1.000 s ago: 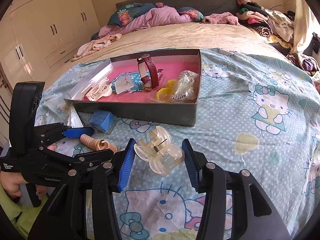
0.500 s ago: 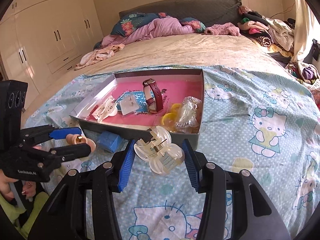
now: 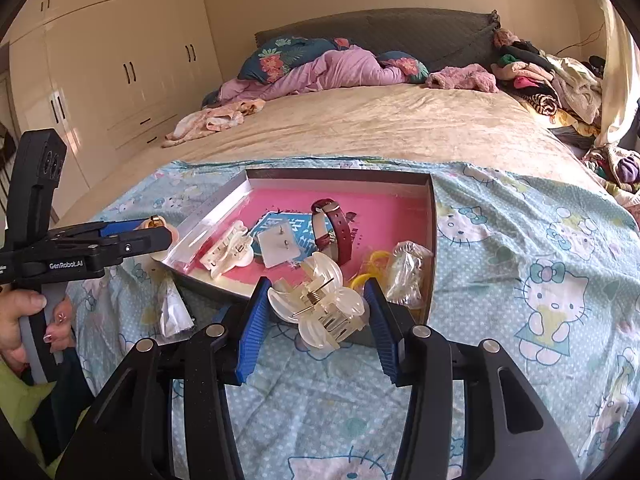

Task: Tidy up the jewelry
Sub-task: 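Carry the claw clip and spiral bracelet over the pink tray with both tools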

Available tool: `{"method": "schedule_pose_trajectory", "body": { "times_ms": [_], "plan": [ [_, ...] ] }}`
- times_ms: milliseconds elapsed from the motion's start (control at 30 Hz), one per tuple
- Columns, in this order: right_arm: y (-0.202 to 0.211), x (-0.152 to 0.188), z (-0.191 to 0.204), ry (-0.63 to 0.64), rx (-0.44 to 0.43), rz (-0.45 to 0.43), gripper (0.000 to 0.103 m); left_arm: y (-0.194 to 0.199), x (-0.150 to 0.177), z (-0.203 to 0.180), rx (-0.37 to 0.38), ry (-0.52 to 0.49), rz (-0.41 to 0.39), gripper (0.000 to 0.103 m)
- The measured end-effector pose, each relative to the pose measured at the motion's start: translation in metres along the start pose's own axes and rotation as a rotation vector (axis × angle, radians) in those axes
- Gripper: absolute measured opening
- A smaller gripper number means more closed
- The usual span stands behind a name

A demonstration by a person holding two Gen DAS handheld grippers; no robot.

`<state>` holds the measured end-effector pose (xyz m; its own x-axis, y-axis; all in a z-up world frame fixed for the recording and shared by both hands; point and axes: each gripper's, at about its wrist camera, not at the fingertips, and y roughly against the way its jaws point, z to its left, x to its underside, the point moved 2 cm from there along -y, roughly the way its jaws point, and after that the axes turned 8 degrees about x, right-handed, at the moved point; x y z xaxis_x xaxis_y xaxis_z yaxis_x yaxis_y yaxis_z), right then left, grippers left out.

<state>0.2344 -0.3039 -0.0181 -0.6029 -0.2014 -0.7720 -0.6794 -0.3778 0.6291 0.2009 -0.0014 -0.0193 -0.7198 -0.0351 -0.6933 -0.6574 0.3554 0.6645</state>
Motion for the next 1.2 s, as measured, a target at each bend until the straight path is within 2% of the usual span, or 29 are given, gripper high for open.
{"method": "schedule_pose_trajectory", "body": {
  "times_ms": [200,400,767,1200],
  "plan": [
    [-0.007,-0.012,0.005,0.015,-0.004,-0.015,0.046,-0.003,-0.007,0.024,-0.027,0.048,-0.012,0.063],
    [-0.018,-0.019,0.008,0.022,0.0,-0.016,0.046,-0.01,-0.012,0.034,-0.055,0.054,-0.007,0.063],
    [-0.041,-0.028,0.013,0.037,0.006,0.003,0.046,-0.032,-0.015,0.045,-0.062,0.07,0.025,0.063],
    [-0.075,-0.023,0.019,0.044,0.005,0.07,0.046,-0.053,-0.016,0.05,-0.05,0.072,0.061,0.063]
  ]
}}
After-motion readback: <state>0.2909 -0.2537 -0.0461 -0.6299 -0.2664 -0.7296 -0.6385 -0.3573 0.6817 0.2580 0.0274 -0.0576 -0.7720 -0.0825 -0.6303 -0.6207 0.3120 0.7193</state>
